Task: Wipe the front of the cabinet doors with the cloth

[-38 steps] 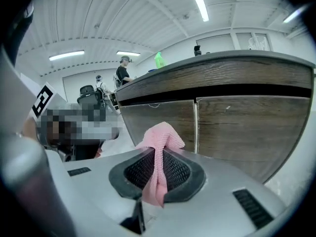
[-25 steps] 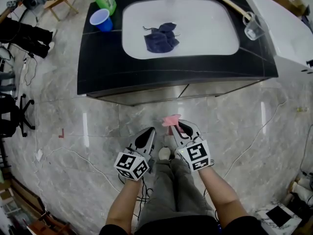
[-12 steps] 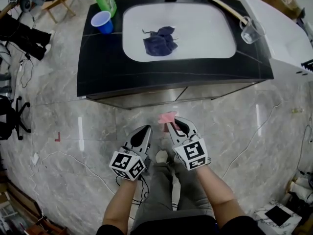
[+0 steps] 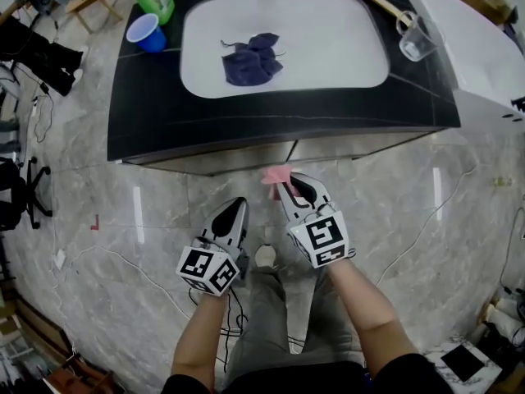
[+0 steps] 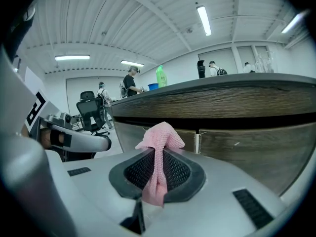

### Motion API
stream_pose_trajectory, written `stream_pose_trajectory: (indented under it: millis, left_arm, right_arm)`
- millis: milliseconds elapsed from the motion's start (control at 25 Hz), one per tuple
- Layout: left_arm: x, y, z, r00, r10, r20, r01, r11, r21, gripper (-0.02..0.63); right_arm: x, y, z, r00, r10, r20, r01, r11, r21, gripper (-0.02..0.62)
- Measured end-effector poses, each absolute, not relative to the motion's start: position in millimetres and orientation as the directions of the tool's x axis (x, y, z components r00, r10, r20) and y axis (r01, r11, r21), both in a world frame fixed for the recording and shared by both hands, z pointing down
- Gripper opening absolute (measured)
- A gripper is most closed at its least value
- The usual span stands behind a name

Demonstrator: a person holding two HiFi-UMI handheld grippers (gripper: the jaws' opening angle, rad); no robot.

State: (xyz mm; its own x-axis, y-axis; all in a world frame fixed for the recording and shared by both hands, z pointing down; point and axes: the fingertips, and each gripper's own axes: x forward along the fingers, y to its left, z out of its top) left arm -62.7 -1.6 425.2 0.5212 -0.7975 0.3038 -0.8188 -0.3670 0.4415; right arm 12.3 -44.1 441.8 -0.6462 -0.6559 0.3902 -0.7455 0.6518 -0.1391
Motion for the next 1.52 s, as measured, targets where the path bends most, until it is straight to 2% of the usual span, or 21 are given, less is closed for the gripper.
stream_pose_trajectory:
  millis: [800, 1520]
  left_arm:
    - [56.3, -46.2, 440.0, 0.546, -0.782, 0.300, -0.803, -0.388, 0.452, 0.009]
    - [168.2, -63.2, 451.5, 0.597, -0.742, 0.306, -0.773, -0.429, 0.468, 0.009]
  right_arm:
    - [118.1, -100.0, 461.0, -0.635, -0.666, 0.392, -0.754, 0.644, -0.129, 0.054]
    - [260.9, -118.5, 475.0, -0.548, -0.726, 0.414, -0.821, 0.562, -0.100, 0.054]
